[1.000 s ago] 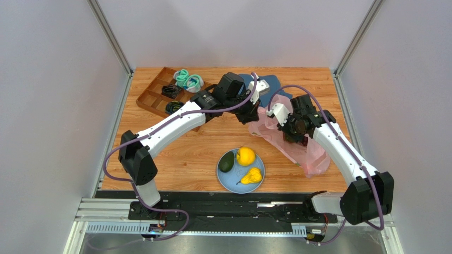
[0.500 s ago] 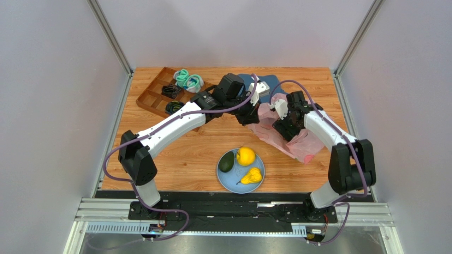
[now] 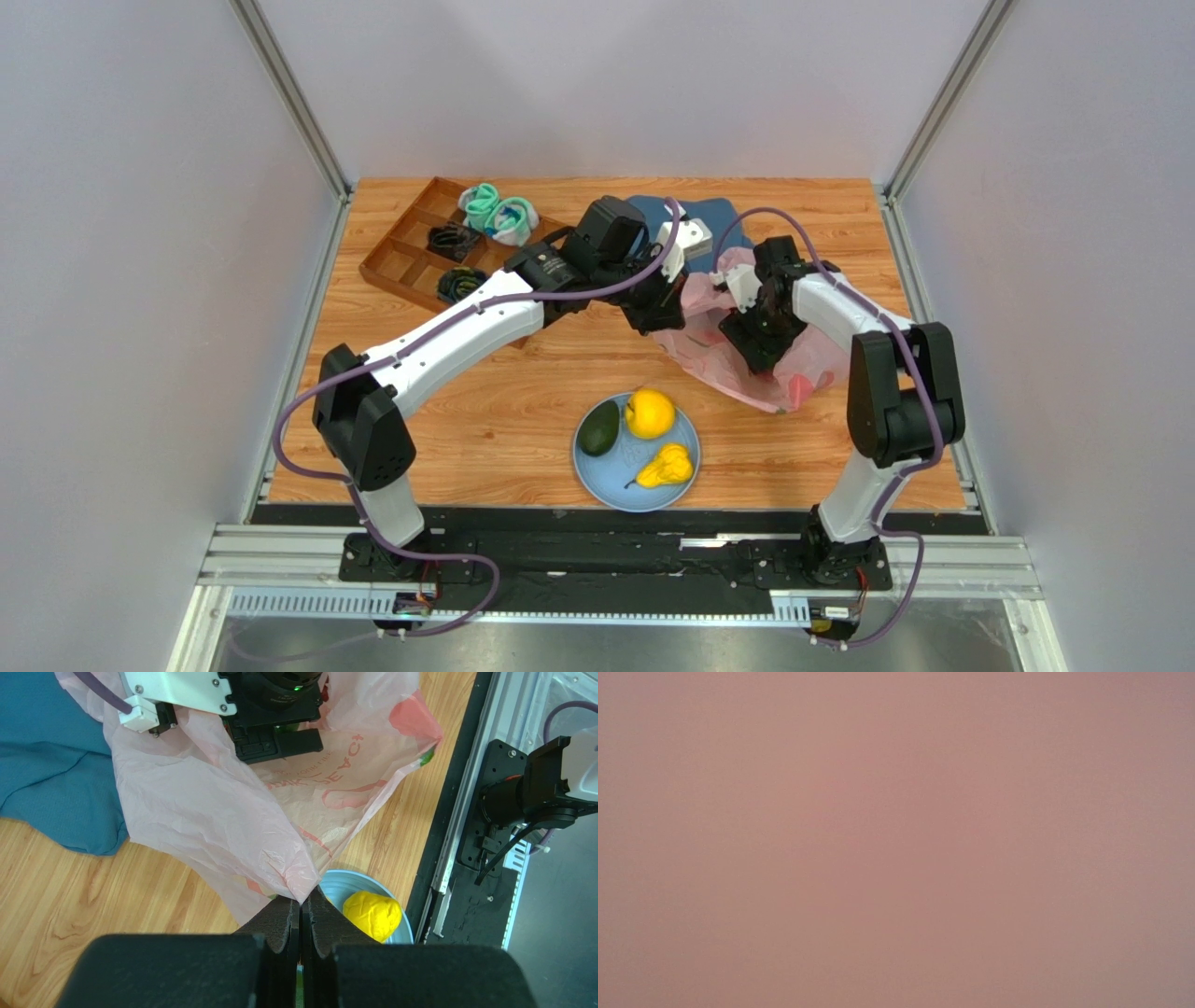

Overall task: Take the fake fruits out of the plastic bag
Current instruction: Take out the fake fruit from the plastic bag, then place the fake fruit on the plate.

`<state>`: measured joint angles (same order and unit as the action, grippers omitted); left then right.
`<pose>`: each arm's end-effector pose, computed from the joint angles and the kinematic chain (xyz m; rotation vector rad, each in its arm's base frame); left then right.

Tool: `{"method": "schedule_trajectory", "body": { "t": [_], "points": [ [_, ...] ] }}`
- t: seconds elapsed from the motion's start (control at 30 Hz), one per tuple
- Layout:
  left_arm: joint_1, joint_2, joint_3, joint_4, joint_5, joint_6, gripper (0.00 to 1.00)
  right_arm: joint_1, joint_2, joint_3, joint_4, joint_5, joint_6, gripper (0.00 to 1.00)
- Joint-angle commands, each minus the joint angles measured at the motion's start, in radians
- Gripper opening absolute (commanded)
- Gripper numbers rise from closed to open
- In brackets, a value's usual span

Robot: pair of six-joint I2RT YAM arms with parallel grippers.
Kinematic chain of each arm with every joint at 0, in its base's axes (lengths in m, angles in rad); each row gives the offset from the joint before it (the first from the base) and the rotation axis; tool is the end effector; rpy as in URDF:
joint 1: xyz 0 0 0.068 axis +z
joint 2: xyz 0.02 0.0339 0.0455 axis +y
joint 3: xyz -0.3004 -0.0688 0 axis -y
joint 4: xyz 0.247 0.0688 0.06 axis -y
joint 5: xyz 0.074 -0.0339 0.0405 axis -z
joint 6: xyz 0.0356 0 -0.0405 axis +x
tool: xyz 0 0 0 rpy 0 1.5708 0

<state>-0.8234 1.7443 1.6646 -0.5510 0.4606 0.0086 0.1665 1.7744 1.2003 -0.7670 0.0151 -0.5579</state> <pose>0.2660 -0.3103 0.3871 1.1681 1.9729 -0.9484 0.3410 0.0568 0.2172 -1.0315 2.7295 -0.0871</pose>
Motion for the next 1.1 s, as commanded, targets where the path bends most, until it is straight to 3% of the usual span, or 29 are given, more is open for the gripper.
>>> {"method": "schedule_trajectory", "body": {
  "t": [0.0, 0.2, 0.4, 0.43, 0.47, 0.57, 0.6, 0.77, 0.9, 1.07],
  "points": [
    [0.000, -0.006, 0.009, 0.019, 0.012, 0.007, 0.00, -0.005, -0.191, 0.024, -0.041, -0.139, 0.004, 0.66],
    [0.003, 0.038, 0.060, 0.011, -0.003, 0.014, 0.00, -0.005, -0.450, 0.038, -0.198, -0.347, -0.008, 0.58],
    [0.030, 0.046, 0.090, 0.000, 0.003, 0.002, 0.00, 0.048, -0.650, -0.005, -0.330, -0.625, -0.123, 0.58],
    [0.041, 0.043, 0.098, -0.004, 0.021, -0.002, 0.04, 0.077, -0.670, -0.014, -0.328, -0.626, -0.132, 0.58],
    [0.053, 0.031, 0.099, -0.010, 0.030, -0.004, 0.26, 0.143, -0.688, -0.022, -0.318, -0.627, -0.138, 0.59],
    [0.131, 0.002, 0.086, 0.003, 0.119, -0.087, 0.67, 0.288, -0.747, -0.071, -0.228, -0.621, -0.146, 0.59],
    [0.180, 0.000, 0.084, 0.003, 0.153, -0.107, 0.71, 0.332, -0.754, -0.100, -0.200, -0.604, -0.158, 0.60],
    [0.322, -0.014, 0.067, 0.005, 0.306, -0.216, 0.79, 0.627, -0.728, -0.189, 0.021, -0.517, -0.247, 0.61],
    [0.411, -0.083, -0.003, 0.043, 0.314, -0.240, 0.80, 0.718, -0.624, -0.274, 0.176, -0.512, -0.367, 0.61],
    [0.431, -0.198, -0.092, 0.046, 0.253, -0.187, 0.80, 0.803, -0.482, -0.330, 0.308, -0.538, -0.479, 0.61]
  ]
}}
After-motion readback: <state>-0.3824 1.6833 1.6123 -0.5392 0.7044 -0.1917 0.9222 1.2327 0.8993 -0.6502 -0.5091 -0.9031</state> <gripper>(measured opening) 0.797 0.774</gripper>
